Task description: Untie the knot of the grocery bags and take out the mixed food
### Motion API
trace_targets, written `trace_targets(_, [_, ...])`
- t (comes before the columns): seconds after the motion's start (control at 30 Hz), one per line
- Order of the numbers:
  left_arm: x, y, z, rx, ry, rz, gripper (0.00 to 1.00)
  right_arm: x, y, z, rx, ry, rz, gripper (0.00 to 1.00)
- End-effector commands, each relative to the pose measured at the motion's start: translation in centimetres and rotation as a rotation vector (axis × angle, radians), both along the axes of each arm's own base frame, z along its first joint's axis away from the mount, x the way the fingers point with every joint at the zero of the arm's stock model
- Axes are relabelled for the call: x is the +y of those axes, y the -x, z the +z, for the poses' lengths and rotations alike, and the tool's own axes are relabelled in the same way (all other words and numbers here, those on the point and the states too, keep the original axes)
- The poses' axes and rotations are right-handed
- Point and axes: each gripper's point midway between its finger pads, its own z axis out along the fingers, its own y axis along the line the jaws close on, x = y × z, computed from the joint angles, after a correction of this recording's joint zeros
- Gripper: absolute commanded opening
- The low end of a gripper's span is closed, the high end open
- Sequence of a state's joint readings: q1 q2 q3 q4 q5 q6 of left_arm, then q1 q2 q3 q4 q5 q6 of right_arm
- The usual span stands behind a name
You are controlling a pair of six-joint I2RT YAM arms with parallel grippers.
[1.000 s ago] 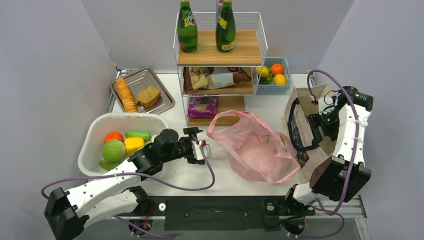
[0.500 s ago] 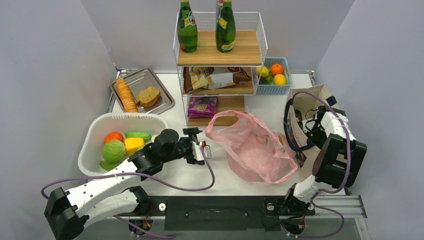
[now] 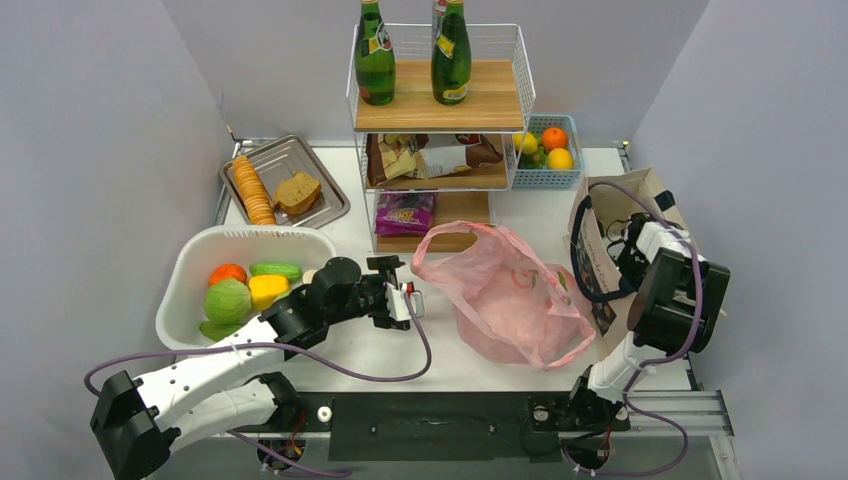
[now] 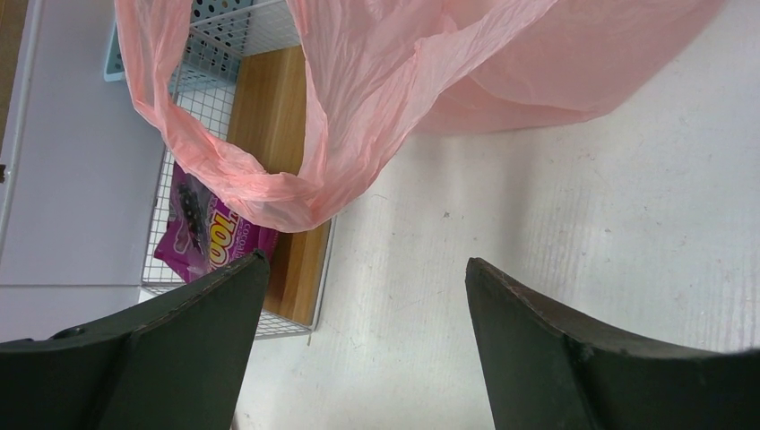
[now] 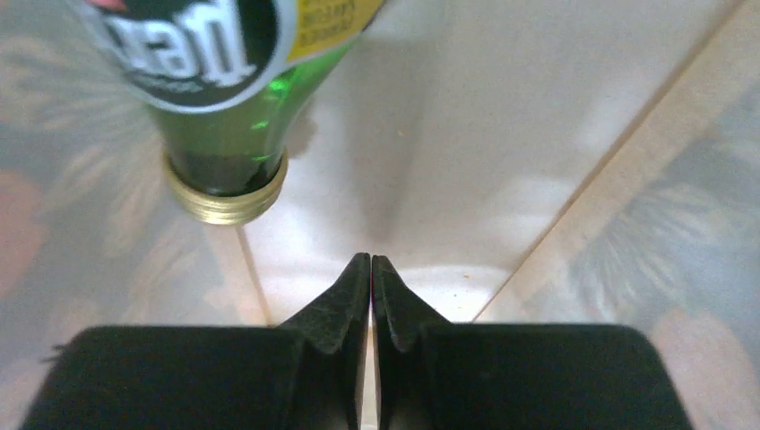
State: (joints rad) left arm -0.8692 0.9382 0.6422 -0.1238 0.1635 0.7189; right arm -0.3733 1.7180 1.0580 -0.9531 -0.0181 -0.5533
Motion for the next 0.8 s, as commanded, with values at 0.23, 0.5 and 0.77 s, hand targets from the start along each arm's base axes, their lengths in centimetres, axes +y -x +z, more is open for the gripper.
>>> trace_targets(0.23, [-1.0, -0.5, 2.7, -0.051, 0.059, -0.012, 0.79, 0.9, -6.0, 13.0, -0.479, -0.115, 0.015, 0.00])
trace_targets(0.5, [-0.7, -0.2, 2.3, -0.047, 0.058, -0.016, 0.80, 2.1, -5.8, 18.0, -0.606, -0.216, 0.072, 0.00])
trace_targets(0.77, [-0.6, 0.1, 2.4, -0.026, 0.083, -0.006, 0.80, 3.4, -4.8, 20.3, -0.643, -0.371, 0.090, 0.00])
